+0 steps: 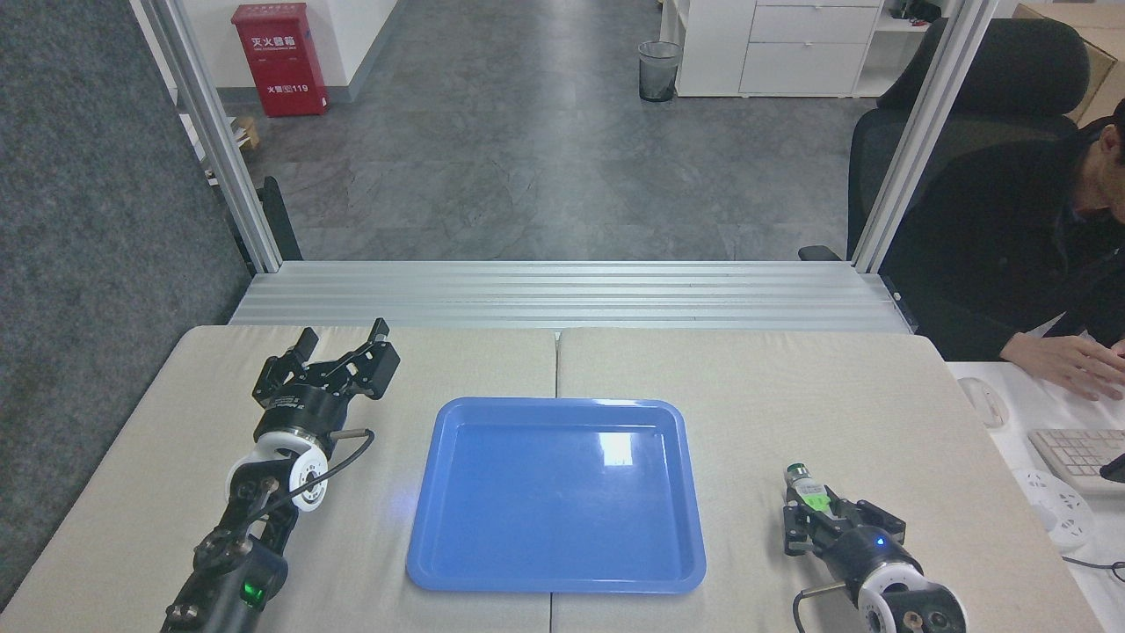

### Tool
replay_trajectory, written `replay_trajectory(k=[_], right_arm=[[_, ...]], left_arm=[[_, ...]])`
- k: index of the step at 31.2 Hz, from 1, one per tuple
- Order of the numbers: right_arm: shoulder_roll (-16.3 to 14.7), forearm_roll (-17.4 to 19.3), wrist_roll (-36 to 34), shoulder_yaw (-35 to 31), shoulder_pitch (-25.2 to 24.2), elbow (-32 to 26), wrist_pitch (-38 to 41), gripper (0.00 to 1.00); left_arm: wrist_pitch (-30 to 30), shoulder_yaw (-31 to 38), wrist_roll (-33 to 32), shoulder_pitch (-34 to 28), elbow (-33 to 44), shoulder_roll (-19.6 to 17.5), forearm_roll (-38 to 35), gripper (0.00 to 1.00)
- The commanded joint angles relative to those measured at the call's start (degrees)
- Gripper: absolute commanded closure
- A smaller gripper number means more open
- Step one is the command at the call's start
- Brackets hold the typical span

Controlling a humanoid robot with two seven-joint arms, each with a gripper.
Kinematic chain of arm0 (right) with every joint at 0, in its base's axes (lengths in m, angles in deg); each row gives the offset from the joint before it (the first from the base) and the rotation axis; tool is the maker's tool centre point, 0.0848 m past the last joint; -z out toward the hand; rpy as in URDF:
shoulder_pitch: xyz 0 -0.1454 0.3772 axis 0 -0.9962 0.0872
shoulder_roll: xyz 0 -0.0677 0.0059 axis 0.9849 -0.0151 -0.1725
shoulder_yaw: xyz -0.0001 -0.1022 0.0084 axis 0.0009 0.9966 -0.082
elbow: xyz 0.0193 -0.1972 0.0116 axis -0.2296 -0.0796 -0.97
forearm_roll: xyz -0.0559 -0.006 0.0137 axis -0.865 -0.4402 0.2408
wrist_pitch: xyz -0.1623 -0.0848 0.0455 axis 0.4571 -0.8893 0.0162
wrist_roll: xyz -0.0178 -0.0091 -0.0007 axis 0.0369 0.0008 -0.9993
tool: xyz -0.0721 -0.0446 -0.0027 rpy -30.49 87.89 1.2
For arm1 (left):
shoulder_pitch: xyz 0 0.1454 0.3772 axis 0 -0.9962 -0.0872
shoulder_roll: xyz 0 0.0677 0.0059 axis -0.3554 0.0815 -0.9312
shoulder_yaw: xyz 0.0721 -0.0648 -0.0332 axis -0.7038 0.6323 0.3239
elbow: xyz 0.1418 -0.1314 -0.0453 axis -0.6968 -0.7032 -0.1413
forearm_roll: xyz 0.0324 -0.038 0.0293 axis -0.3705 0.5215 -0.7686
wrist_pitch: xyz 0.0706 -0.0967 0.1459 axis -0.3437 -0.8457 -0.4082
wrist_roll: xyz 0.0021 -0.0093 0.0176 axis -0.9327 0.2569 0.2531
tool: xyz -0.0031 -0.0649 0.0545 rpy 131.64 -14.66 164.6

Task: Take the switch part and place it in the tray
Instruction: 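Close the right gripper around the green switch part, then lift the switch part and carry it over the blue tray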

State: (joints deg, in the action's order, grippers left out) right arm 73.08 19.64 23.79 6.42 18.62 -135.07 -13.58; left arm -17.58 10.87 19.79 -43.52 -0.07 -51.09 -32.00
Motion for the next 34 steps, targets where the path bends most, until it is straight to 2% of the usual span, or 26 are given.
replay_trajectory(k=[1, 4, 9, 13, 16, 19, 21, 25, 30, 34], right_arm=[[-0.43, -0.08, 0.46, 0.12, 0.22, -1.06, -0.49, 0.88], [0.18, 0.62, 0.46, -2.25, 2.41, -3.16, -1.2, 0.89], [0.8, 0.88, 0.81, -3.31, 10.84, -5.19, -1.03, 0.89], [6.85, 0.8, 3.44, 1.42, 17.79, -5.19, -1.11, 0.89], [10.11, 0.53, 4.42, 6.25, 19.82, -5.11, -1.2, 0.89], [13.62, 0.09, 4.5, 12.31, 20.61, -5.02, -1.37, 0.89], [14.86, 0.0, 4.59, 15.83, 20.62, -4.93, -1.55, 0.89], [15.13, -0.17, 4.59, 22.16, 19.22, -4.84, -3.22, 0.89], [14.6, -0.35, 4.68, 26.3, 13.6, -5.02, -3.4, 0.89], [13.37, -1.14, 4.68, 28.59, 11.22, -5.19, -3.22, 0.89]], left_arm=[[-0.03, 0.0, 0.01, 0.0, 0.0, 0.0, 0.0, 0.0], [-0.03, 0.0, 0.01, 0.0, 0.0, 0.0, 0.0, 0.0], [-0.03, 0.0, 0.01, 0.0, 0.0, 0.0, 0.0, 0.0], [-0.03, 0.0, 0.01, 0.0, 0.0, 0.0, 0.0, 0.0], [-0.03, 0.0, 0.01, 0.0, 0.0, 0.0, 0.0, 0.0], [-0.03, 0.0, 0.01, 0.0, 0.0, 0.0, 0.0, 0.0], [-0.03, 0.0, 0.01, 0.0, 0.0, 0.0, 0.0, 0.0], [-0.03, 0.0, 0.01, 0.0, 0.0, 0.0, 0.0, 0.0], [-0.03, 0.0, 0.01, 0.0, 0.0, 0.0, 0.0, 0.0], [-0.03, 0.0, 0.01, 0.0, 0.0, 0.0, 0.0, 0.0]])
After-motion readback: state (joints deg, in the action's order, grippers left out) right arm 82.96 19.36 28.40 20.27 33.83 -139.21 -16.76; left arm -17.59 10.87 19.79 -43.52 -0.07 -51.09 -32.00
